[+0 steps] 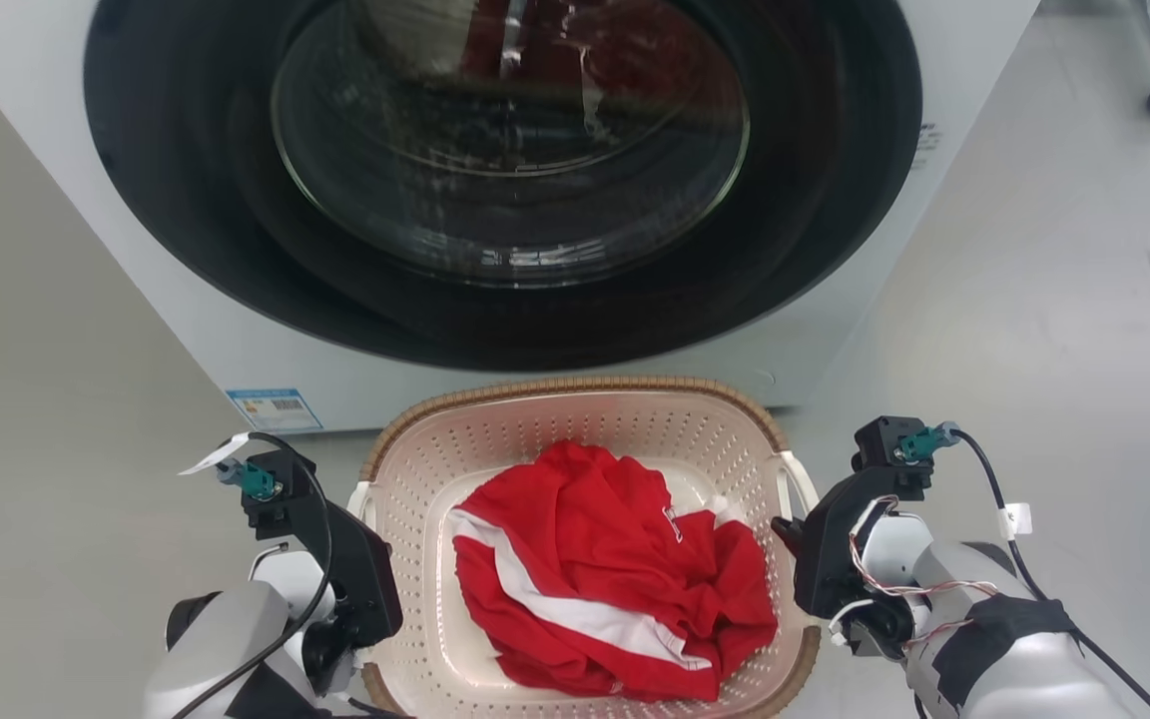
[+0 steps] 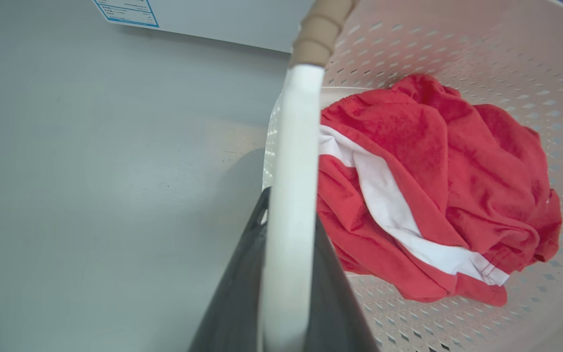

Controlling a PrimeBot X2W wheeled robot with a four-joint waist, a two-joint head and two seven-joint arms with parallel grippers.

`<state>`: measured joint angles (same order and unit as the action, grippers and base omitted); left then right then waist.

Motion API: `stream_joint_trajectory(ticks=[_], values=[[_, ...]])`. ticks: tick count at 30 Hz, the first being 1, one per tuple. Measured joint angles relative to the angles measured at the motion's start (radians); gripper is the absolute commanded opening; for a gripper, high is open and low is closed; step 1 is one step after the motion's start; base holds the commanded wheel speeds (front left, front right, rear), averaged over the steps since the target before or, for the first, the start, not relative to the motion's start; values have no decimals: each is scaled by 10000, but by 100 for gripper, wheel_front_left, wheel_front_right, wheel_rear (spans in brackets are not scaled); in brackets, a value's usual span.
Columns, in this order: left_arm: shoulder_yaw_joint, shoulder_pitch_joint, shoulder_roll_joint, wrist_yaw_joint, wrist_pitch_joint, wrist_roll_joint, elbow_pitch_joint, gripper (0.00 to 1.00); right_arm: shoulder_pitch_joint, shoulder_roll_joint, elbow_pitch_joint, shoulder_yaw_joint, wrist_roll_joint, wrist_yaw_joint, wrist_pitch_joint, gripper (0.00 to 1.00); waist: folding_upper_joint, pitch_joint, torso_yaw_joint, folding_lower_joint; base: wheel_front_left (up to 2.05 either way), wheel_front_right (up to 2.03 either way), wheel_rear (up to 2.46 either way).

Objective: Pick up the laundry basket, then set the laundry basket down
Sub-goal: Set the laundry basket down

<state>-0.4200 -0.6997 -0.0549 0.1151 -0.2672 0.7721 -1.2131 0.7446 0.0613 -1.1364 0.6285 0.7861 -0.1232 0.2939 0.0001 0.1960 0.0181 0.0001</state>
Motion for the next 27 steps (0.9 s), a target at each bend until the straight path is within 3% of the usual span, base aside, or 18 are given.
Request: stream_joint_trajectory(ticks=[27], values=[[-431, -770, 125, -364, 2652, -846, 238, 0, 903, 31, -150, 403, -842, 280, -2316, 0, 0, 3326, -87, 2, 0, 0, 0]])
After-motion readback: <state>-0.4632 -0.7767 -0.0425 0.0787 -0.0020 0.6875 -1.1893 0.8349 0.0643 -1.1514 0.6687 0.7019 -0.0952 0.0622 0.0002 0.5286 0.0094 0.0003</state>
